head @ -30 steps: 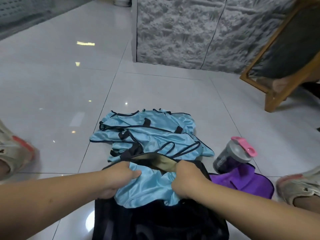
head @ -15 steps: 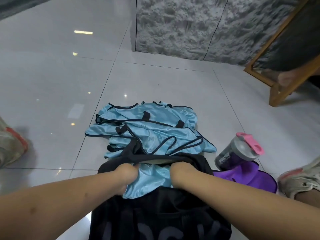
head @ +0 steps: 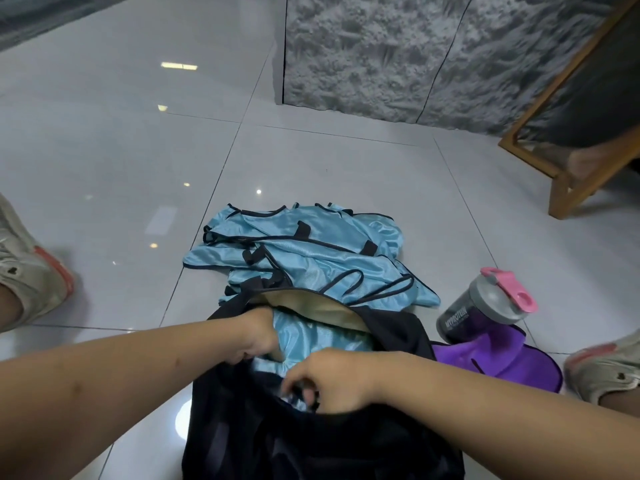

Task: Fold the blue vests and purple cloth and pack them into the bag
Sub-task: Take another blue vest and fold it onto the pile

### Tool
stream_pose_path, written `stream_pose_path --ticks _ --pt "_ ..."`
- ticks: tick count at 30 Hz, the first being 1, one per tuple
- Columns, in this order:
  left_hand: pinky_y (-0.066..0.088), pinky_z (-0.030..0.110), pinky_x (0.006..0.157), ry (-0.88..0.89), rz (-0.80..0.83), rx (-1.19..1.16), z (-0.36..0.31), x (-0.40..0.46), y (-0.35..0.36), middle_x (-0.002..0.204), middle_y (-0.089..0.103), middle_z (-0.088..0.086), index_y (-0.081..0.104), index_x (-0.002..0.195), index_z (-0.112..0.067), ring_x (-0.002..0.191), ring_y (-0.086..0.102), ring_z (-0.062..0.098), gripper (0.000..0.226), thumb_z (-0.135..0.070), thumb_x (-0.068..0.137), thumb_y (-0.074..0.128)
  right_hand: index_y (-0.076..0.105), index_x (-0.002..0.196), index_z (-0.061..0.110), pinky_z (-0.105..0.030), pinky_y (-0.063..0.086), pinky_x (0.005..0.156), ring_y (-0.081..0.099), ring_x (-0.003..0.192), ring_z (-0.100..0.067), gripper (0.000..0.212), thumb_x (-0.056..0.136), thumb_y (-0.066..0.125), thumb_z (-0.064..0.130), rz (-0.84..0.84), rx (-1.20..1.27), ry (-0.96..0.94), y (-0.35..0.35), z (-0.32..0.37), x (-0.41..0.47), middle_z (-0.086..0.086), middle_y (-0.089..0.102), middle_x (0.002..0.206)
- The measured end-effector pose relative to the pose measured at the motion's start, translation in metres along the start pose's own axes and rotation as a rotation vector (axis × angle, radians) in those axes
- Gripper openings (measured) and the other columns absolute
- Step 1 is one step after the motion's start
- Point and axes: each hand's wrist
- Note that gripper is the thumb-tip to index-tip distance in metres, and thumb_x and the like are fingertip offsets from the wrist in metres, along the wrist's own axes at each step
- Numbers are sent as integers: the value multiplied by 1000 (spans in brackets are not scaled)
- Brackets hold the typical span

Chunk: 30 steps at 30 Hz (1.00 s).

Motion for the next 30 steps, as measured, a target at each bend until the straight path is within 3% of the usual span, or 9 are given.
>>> stream_pose_path --ticks 5,9,13,15,18,20,24,27,30 --pt "47 29 61 27 34 461 -25 -22 -12 72 61 5 65 98 -8 64 57 21 43 -39 77 87 70 136 19 -17 50 78 64 83 -13 45 94 67 2 146 115 -55 7 -6 0 5 72 96" --pt "55 37 93 334 -181 808 -36 -30 -7 109 62 6 58 117 -14 106 61 27 37 -26 85 72 77 113 13 -30 56 89 66 86 -9 20 96 72 21 -292 88 105 4 -19 14 0 74 98" --pt "11 50 127 533 -109 970 -12 -9 22 169 16 7 8 164 -20 157 14 30 91 -36 93 62 19 165 16 -41 29 123 28 151 -40 72 104 56 21 -141 -222 371 13 -36 28 -20 11 169" --pt "-4 49 128 415 -15 993 2 -2 29 173 -8 6 -18 162 -20 159 -9 29 101 -48 98 56 -17 165 21 -48 27 125 9 158 -43 94 104 55 14 54 -232 491 26 -44 34 -17 -19 172" --pt "-7 51 127 356 65 1060 14 -1 29 171 -22 7 -29 158 -24 158 -19 29 107 -57 97 53 -26 161 29 -50 34 121 16 156 -44 98 104 50 9 145 -212 554 34 -50 37 -14 -32 168" --pt "-6 50 127 351 101 1095 7 -3 25 171 -21 9 -28 159 -23 158 -17 30 113 -48 95 63 -17 165 21 -51 35 120 18 155 -46 96 102 54 10 206 -284 544 24 -39 31 -21 -25 169" --pt "30 43 121 415 322 1032 -56 -32 2 162 37 14 30 160 -13 145 39 33 84 -40 93 72 61 133 -3 -39 54 92 62 112 -35 36 98 59 6 93 -405 297 -32 11 2 -21 62 133" --pt "50 38 102 389 534 631 -102 -61 -49 126 62 10 58 137 -7 115 58 27 45 -31 100 66 70 103 0 -28 49 60 60 69 -23 17 97 54 0 -61 -145 233 -97 19 -34 -15 71 94" --pt "59 28 66 447 535 31 -125 -81 -97 90 69 13 67 110 -3 75 69 22 14 -2 100 58 74 96 0 -32 60 67 70 73 -25 23 93 53 -10 -280 373 140 -141 0 -65 -21 75 87"
Point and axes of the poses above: each hand's wrist, its own x-axis towards the middle knuckle, its own y-axis out of the palm, z = x × y
